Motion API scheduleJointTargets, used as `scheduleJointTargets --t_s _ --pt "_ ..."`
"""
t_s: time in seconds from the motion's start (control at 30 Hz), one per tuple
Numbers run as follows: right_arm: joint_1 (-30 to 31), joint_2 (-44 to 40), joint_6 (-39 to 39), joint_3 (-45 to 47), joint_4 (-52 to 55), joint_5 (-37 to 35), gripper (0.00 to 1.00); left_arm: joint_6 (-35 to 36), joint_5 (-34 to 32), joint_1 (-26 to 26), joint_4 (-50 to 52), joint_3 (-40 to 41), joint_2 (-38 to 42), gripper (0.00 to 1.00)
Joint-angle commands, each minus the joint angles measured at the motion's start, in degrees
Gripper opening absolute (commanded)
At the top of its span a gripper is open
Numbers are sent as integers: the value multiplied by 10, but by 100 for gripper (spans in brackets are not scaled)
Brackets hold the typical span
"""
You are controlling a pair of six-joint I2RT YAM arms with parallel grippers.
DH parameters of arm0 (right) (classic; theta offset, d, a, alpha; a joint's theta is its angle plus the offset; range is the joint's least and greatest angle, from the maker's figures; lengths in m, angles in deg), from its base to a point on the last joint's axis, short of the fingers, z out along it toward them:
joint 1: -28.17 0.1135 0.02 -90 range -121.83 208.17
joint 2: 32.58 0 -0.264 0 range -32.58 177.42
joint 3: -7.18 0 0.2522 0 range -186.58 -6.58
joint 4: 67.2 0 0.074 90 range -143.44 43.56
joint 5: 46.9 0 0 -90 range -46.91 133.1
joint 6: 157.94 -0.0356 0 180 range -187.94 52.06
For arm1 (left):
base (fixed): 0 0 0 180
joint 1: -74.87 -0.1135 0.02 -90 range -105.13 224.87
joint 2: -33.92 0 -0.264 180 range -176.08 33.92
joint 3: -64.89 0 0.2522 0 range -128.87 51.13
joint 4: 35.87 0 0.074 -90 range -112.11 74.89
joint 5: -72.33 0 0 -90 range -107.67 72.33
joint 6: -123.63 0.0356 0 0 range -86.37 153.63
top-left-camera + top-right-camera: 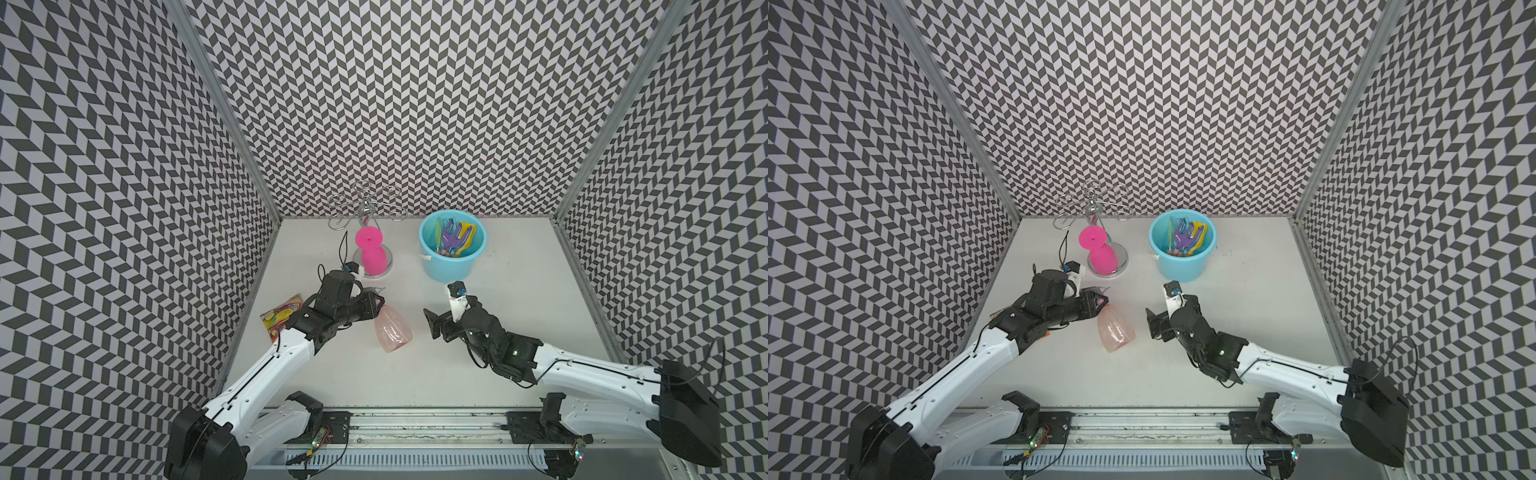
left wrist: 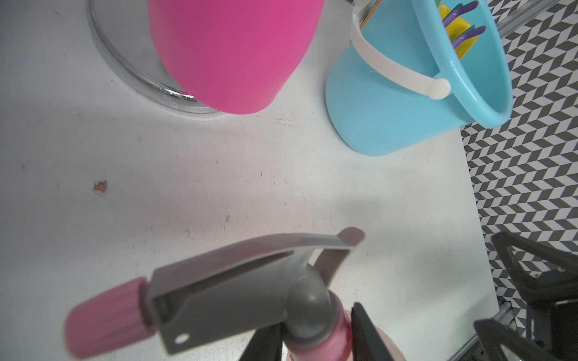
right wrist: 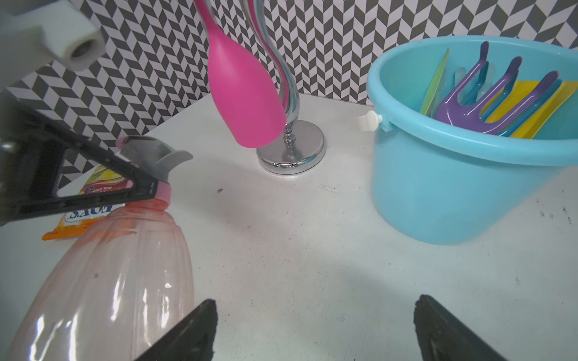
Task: Organize the gardening tools
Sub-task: Adjust the gardening tool at the center of the board.
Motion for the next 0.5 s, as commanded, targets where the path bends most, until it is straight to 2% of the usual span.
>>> scheduleJointTargets --t_s 0.0,0.2,0.47 --pt "-32 -22 -12 -23 -27 70 98 28 -74 37 -1 -38 12 0" --pt "-106 -40 -39 -36 -11 162 99 59 -149 99 -38 -61 8 0" --pt "-194 -108 -70 -12 2 192 100 112 -280 195 -125 -74 -43 0"
